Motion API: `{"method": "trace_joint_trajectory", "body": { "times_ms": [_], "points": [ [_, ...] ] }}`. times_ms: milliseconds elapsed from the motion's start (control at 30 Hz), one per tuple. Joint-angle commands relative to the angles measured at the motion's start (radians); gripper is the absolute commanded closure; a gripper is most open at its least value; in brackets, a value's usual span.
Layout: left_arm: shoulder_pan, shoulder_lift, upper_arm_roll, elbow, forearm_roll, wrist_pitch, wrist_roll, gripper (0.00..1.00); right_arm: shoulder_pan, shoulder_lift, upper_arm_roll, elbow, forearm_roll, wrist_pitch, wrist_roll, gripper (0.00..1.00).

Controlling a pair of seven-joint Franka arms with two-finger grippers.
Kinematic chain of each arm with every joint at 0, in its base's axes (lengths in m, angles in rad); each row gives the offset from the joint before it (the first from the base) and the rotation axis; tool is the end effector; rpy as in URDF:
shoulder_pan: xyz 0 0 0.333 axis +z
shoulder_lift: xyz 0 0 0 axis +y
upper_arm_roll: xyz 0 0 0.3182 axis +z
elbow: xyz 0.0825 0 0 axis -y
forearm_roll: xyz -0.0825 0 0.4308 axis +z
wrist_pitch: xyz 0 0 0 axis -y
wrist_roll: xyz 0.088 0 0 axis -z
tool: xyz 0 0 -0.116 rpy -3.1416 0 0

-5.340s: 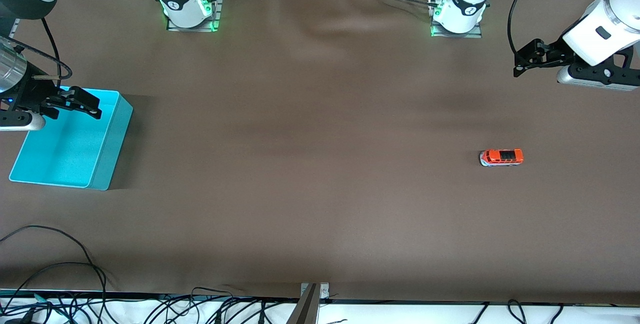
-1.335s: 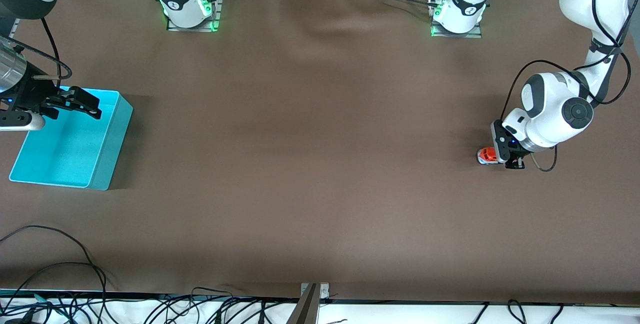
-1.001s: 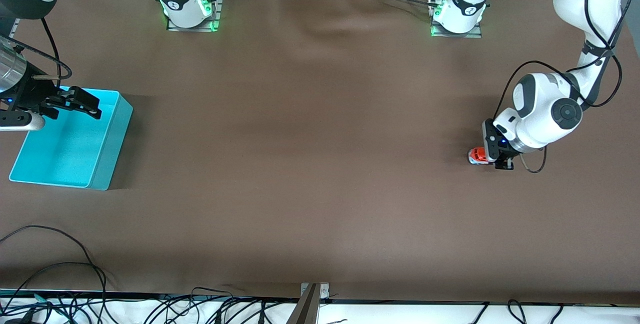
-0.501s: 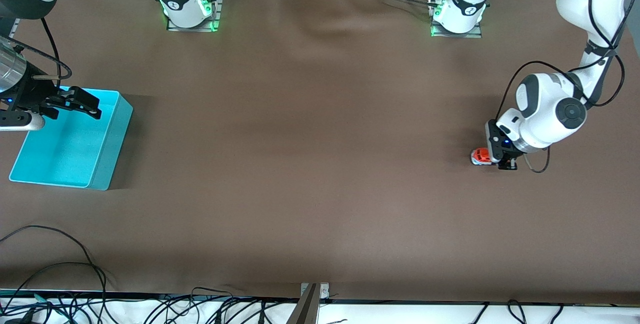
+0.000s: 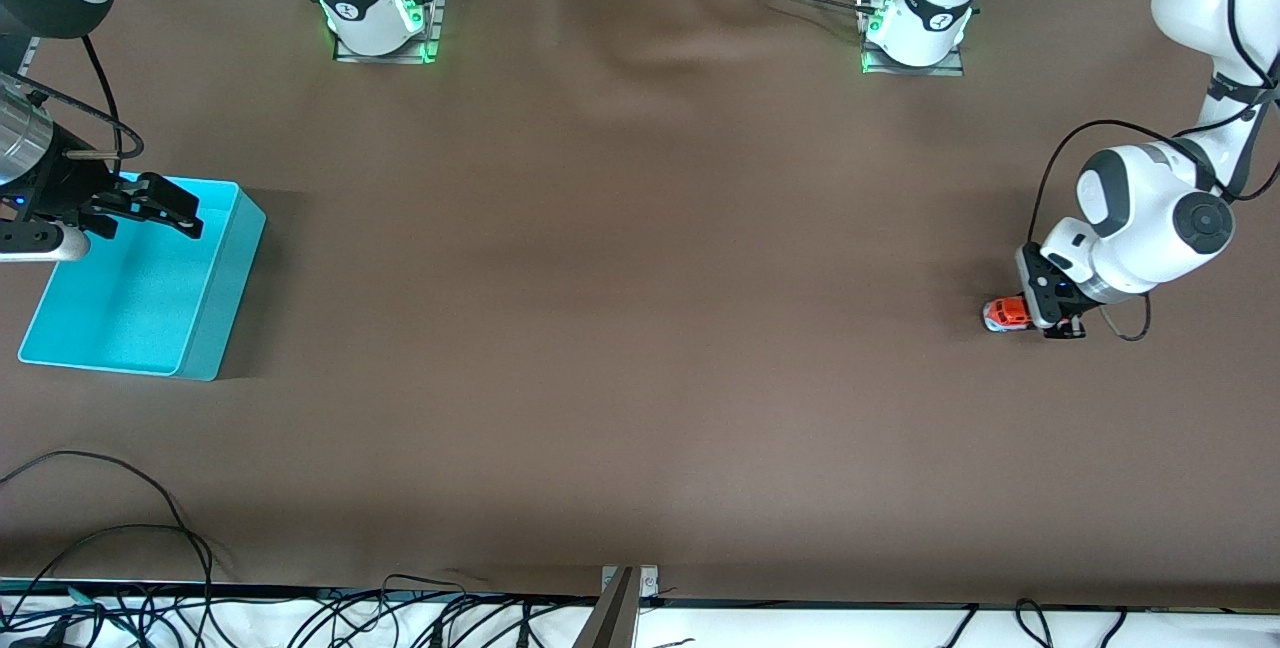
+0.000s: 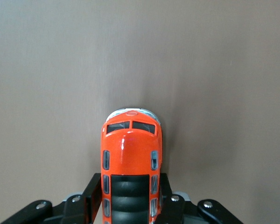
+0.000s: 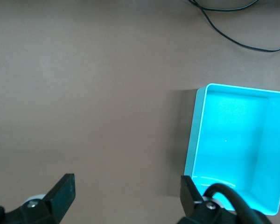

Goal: Wind up bus and store in blue box

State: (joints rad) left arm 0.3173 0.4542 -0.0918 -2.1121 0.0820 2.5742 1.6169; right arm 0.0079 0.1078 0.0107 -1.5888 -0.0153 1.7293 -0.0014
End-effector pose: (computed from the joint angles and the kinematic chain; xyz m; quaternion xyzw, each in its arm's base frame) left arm 0.5918 0.1331 0.1520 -0.7482 0.6634 -0.0016 0.0056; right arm 0.6457 0.0102 0.5552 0.9998 0.0110 0.0164 0.0069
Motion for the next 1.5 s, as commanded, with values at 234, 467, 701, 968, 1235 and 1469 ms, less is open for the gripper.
{"method": "trace_joint_trajectory", "body": {
  "times_ms": [234,467,701,968,1235,1469],
  "points": [
    [0.091,0.127,0.004,0.026,0.024,0.040,0.110,0.95,0.010,0.006,-0.011,0.021,0.012,-0.007,0.006,0.00],
    [0.127,0.129,0.006,0.046,0.024,0.038,0.150,0.94,0.010,0.006,-0.011,0.021,0.012,-0.007,0.006,0.00],
    [0.154,0.152,0.006,0.073,0.024,0.038,0.192,0.93,0.010,0.006,-0.011,0.021,0.012,-0.007,0.007,0.00],
    [0.186,0.181,0.006,0.110,0.024,0.038,0.247,0.93,0.010,0.006,-0.011,0.021,0.012,-0.007,0.009,0.00],
    [0.204,0.182,0.009,0.123,0.024,0.035,0.259,0.93,0.010,0.006,-0.011,0.021,0.012,-0.007,0.009,0.00],
    [0.229,0.187,0.009,0.126,0.024,0.037,0.304,0.93,0.010,0.006,-0.011,0.021,0.012,-0.007,0.009,0.00]
  ]
}}
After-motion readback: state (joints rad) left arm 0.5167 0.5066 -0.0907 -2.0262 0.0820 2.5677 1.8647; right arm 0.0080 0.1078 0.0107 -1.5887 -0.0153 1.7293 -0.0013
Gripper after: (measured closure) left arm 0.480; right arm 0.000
